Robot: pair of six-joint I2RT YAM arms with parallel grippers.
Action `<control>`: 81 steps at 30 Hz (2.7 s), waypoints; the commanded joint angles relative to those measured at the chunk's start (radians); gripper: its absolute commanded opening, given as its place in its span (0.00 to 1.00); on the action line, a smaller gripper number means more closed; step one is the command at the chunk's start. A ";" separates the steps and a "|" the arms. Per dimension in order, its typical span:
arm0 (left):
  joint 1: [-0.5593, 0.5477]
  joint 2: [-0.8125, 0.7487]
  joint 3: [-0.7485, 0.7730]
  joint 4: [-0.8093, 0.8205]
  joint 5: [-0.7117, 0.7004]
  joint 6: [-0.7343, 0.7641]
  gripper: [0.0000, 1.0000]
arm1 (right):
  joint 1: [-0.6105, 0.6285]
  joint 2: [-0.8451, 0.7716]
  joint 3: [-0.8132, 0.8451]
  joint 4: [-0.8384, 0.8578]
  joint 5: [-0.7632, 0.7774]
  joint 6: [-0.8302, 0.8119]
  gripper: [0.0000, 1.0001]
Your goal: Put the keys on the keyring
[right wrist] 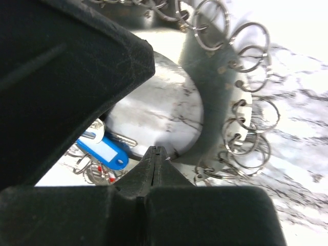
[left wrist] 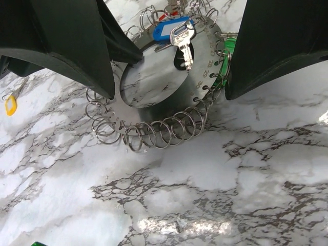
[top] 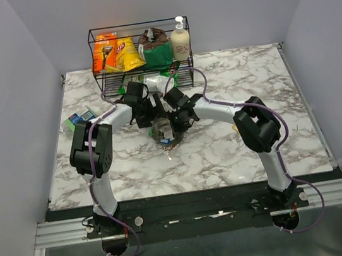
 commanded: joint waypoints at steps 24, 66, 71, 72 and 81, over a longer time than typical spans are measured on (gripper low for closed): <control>-0.049 -0.223 0.042 -0.125 -0.107 0.072 0.97 | 0.006 -0.139 -0.023 0.002 0.227 -0.052 0.01; -0.044 -0.193 -0.190 0.036 -0.008 -0.010 0.97 | -0.005 0.096 0.204 -0.174 0.297 -0.120 0.01; -0.052 -0.160 -0.169 0.056 0.008 -0.016 0.97 | -0.005 0.113 0.209 -0.207 0.331 -0.111 0.01; -0.055 -0.156 -0.161 0.058 0.008 -0.014 0.97 | -0.005 0.116 0.209 -0.219 0.337 -0.103 0.01; -0.079 -0.070 -0.049 0.061 0.042 -0.019 0.98 | -0.005 0.073 0.149 -0.227 0.340 -0.089 0.01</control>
